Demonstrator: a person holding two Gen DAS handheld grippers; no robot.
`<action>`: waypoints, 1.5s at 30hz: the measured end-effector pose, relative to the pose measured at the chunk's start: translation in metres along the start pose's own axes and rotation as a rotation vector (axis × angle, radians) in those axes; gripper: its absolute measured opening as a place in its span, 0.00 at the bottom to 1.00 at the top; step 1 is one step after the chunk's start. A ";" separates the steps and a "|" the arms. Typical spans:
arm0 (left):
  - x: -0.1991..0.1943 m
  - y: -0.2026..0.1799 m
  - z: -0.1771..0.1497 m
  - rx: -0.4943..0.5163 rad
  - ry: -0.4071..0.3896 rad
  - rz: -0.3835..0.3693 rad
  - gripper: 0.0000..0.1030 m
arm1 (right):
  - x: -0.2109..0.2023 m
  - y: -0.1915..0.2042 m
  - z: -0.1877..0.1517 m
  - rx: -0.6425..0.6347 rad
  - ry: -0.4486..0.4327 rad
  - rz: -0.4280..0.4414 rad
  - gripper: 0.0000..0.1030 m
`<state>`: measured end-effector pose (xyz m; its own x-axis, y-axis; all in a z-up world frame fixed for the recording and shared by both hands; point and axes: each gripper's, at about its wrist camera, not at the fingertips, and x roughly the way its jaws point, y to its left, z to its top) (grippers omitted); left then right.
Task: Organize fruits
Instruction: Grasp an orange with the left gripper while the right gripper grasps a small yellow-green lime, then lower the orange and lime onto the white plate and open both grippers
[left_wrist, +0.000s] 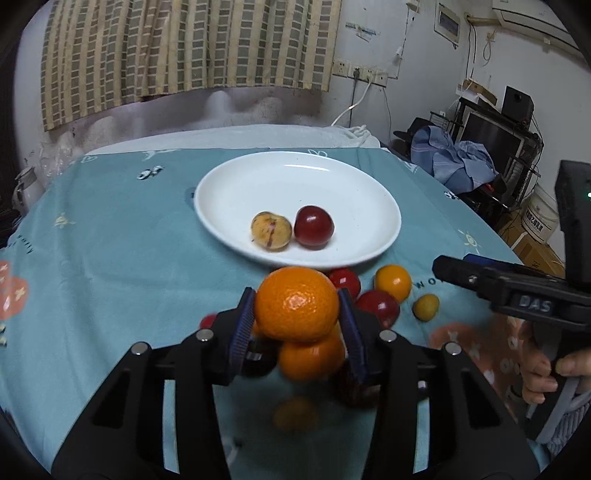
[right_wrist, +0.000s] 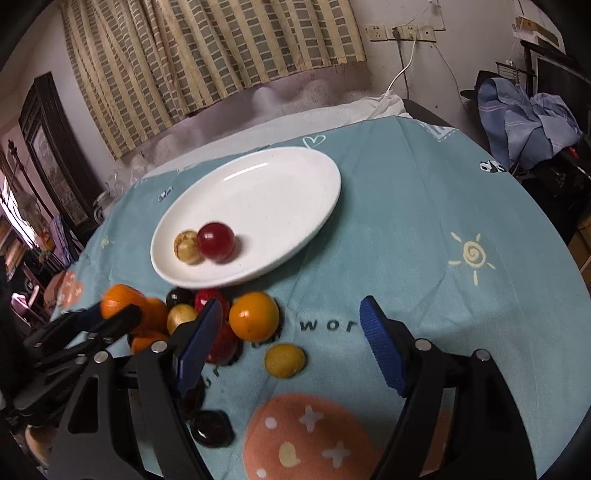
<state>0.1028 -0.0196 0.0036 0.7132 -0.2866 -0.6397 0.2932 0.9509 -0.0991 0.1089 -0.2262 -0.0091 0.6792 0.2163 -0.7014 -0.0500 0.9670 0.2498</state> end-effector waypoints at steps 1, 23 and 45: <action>-0.009 0.003 -0.007 -0.007 -0.006 0.007 0.45 | 0.000 0.002 -0.006 -0.021 0.010 -0.012 0.74; -0.014 0.029 -0.033 -0.092 0.039 0.001 0.45 | 0.024 0.016 -0.031 -0.157 0.082 -0.046 0.25; 0.108 0.046 0.095 -0.126 0.074 0.033 0.46 | 0.084 0.021 0.079 -0.062 0.018 -0.021 0.28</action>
<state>0.2537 -0.0183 0.0018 0.6707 -0.2498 -0.6984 0.1846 0.9682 -0.1691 0.2228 -0.1985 -0.0104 0.6672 0.1974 -0.7182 -0.0816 0.9778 0.1929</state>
